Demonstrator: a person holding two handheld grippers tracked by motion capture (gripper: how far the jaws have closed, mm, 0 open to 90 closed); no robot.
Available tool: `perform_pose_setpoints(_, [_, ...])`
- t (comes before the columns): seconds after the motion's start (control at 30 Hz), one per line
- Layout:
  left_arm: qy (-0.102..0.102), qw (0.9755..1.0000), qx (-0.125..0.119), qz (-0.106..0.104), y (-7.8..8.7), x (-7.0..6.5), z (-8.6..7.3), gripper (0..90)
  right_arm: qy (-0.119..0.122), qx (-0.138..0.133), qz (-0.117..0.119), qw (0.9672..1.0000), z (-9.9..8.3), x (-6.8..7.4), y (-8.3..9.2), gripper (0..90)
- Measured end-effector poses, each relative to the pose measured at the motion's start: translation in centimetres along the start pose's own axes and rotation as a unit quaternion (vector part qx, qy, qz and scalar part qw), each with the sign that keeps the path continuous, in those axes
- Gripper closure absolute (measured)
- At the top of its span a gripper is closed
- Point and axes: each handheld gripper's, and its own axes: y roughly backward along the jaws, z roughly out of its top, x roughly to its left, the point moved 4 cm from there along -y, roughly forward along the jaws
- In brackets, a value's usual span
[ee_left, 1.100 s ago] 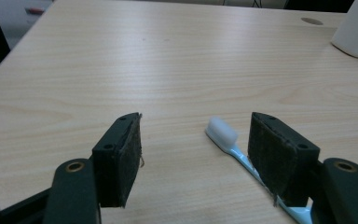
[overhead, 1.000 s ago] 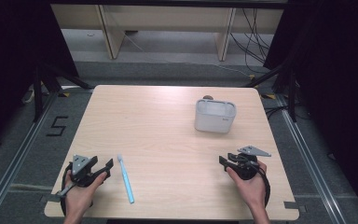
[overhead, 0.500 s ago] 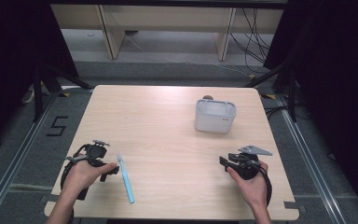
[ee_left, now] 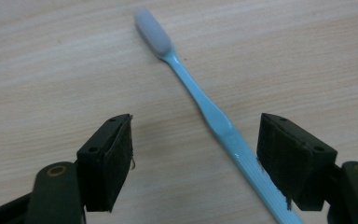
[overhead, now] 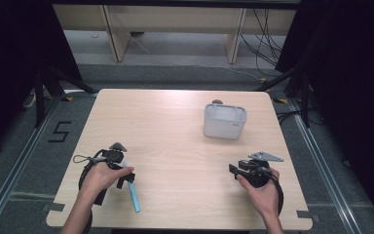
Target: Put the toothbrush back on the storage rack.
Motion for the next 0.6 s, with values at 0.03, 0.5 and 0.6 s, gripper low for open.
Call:
perform_pose_setpoints(0.03, [-0.002, 1.0000, 0.003, -0.002, -0.2, -0.2, 0.0, 26.6, 0.000, 0.001, 0.002, 1.0000, 0.0, 0.0, 0.0, 54.5])
perform_pose_setpoints(0.5, [-0.013, 0.9979, 0.061, 0.016, -1.6, -1.9, -0.2, 30.6, -0.016, 0.001, 0.007, 0.9999, 0.0, 0.4, -0.2, 54.6])
perform_pose_setpoints(0.6, [-0.016, 0.9979, 0.060, 0.018, -1.7, -1.9, -0.2, 31.1, -0.022, 0.003, 0.013, 0.9997, 0.0, 0.5, -0.2, 54.5])
